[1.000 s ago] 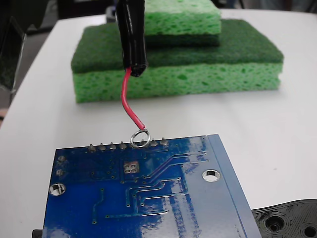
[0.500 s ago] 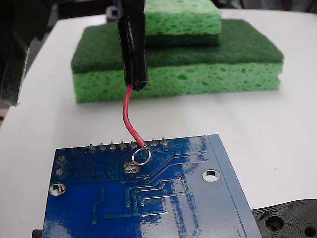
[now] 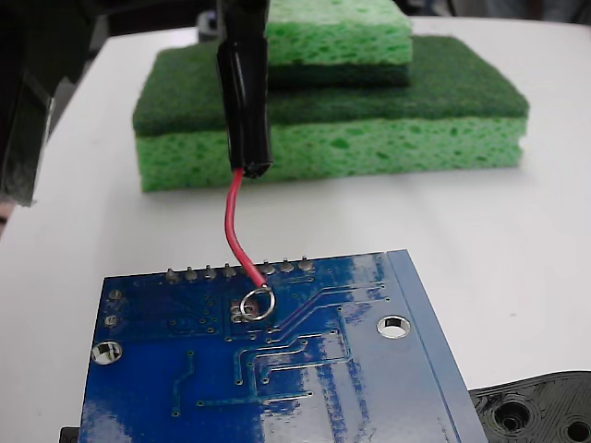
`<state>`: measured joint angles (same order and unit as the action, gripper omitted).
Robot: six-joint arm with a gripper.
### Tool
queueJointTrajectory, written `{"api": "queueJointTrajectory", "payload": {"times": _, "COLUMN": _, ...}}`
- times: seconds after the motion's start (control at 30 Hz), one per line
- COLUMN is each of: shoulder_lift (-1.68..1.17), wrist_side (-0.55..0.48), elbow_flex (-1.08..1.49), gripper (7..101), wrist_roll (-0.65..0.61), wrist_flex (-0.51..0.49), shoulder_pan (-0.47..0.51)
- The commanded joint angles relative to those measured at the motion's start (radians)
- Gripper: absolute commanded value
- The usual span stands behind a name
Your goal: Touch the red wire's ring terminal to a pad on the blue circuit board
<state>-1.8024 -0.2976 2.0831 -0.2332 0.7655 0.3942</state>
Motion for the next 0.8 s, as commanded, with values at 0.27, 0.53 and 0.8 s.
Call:
{"api": "queueJointTrajectory", "payload": {"times": 0.27, "shoulder_lift": -0.006, "wrist_side": 0.003, "elbow_flex": 0.008, "gripper": 100.3, "wrist_roll": 0.003, "wrist_flex": -0.014, "shoulder_pan": 0.003}}
{"api": "queueJointTrajectory", "payload": {"times": 0.53, "shoulder_lift": -0.006, "wrist_side": 0.005, "elbow_flex": 0.005, "gripper": 100.3, "wrist_roll": 0.005, "wrist_flex": -0.015, "shoulder_pan": 0.003}}
{"api": "queueJointTrajectory", "payload": {"times": 0.8, "shoulder_lift": -0.002, "wrist_side": 0.002, "elbow_flex": 0.008, "gripper": 100.3, "wrist_roll": 0.008, "wrist_flex": -0.020, "shoulder_pan": 0.003}}
